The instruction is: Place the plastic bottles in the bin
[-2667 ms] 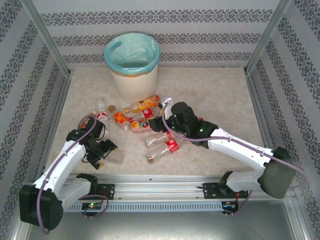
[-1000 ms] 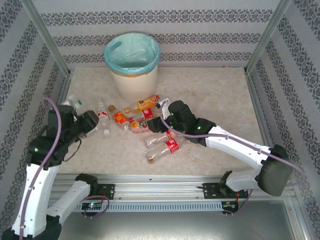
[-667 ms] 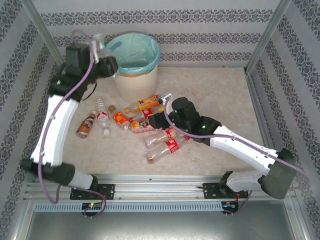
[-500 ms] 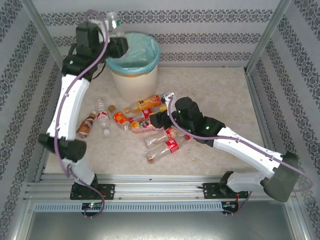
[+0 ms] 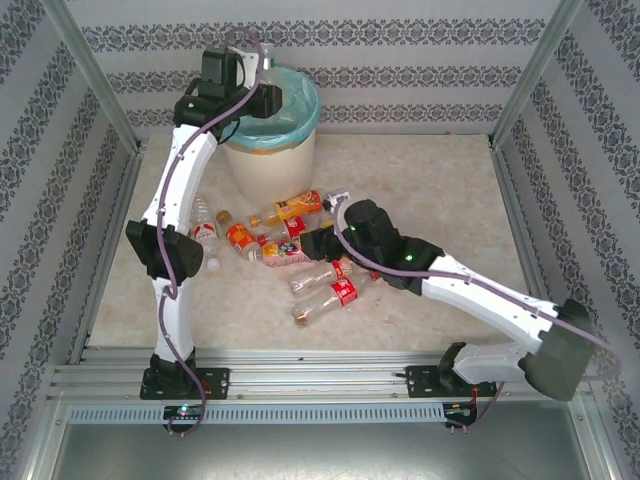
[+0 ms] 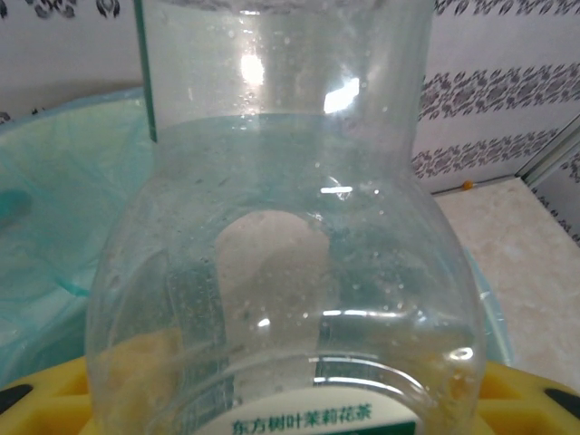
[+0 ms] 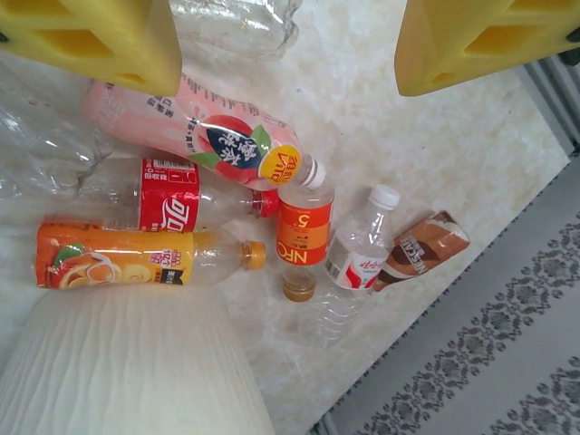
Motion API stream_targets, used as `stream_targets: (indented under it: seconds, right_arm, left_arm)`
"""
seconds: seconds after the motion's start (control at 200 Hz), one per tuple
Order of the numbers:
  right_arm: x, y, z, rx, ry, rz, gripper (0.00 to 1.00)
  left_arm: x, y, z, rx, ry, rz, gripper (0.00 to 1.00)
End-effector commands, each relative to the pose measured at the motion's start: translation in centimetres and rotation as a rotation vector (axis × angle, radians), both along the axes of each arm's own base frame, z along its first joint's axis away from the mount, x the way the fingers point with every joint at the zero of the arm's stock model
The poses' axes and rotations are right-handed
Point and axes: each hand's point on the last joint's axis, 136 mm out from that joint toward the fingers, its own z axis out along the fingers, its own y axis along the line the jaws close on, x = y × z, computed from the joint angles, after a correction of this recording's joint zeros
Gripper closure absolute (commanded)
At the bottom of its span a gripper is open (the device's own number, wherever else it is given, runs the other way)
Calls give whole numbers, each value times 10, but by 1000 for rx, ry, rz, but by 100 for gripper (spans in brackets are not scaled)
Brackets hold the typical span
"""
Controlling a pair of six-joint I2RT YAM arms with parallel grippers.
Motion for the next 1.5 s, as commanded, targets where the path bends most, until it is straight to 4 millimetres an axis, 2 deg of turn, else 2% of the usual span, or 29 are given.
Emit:
stream_targets:
  seconds: [0.0, 0.145, 0.24, 0.4, 0.56, 0.729, 0.919, 0.974, 1.379, 1.494]
  right_arm:
    - [21, 9, 16, 33, 0, -80, 36]
    - [47, 12, 30, 55, -3, -142, 35]
    - [56, 14, 37, 72, -11, -147, 35]
    - [58, 11, 35, 72, -12, -161, 35]
    - [54, 4, 24, 63, 3, -174, 34]
    - [51, -3, 18, 50, 6, -188, 34]
    - [51, -3, 19, 43, 2, -184, 34]
    - [51, -2, 19, 46, 3, -179, 34]
    - [50, -1, 14, 47, 16, -174, 34]
    - [50, -2, 17, 43, 10, -176, 35]
  left_arm:
    - [-3, -4, 3, 50, -13, -11, 61]
    - [4, -2, -30, 81, 64, 15, 59]
    - [6, -4, -51, 98, 112, 11, 58]
    - [12, -5, -78, 131, 161, 13, 55]
    - [16, -7, -91, 127, 182, 17, 45]
    - [17, -7, -91, 106, 185, 26, 32]
    - [17, -9, -86, 77, 183, 36, 26]
    - [17, -9, -84, 70, 178, 36, 18]
    - [16, -10, -72, 54, 154, 39, 25]
    - [15, -9, -61, 44, 131, 44, 25]
